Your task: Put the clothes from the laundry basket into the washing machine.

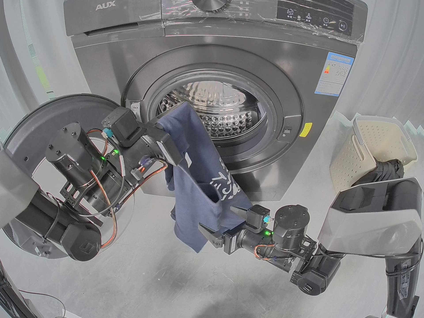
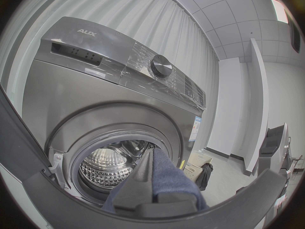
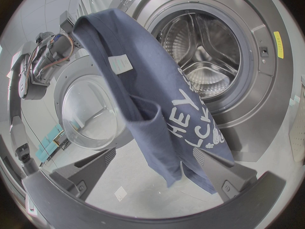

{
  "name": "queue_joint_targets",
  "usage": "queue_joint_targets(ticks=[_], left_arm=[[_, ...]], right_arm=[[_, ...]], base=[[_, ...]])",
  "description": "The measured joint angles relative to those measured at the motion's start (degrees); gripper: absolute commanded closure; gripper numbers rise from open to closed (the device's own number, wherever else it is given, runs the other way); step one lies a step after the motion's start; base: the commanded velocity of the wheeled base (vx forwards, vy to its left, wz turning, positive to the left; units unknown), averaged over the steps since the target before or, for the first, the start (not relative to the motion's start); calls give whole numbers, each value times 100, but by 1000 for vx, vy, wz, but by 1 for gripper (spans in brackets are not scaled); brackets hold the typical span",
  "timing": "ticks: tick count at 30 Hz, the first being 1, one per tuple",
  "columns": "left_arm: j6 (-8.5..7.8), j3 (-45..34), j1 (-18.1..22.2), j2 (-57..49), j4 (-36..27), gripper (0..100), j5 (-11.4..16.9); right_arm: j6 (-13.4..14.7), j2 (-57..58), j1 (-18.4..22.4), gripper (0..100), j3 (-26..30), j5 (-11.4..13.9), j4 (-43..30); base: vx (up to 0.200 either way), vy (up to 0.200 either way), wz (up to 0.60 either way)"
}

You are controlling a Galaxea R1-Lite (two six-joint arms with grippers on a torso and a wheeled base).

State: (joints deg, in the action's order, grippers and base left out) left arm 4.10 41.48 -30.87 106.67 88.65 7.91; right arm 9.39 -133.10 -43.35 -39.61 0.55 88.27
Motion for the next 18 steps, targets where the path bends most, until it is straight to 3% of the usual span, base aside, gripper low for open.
queue_joint_targets(ticks=[10,18], left_arm=[[2,-1,-69,-39,0,100,-1],[-5,-30,-157,-132,2,100,5]], right_arm=[[-24,-332,72,0,-300,-22,-4],[-39,-635,573,0,-1001,-30,-60]], base=[[0,0,0],[0,0,0]])
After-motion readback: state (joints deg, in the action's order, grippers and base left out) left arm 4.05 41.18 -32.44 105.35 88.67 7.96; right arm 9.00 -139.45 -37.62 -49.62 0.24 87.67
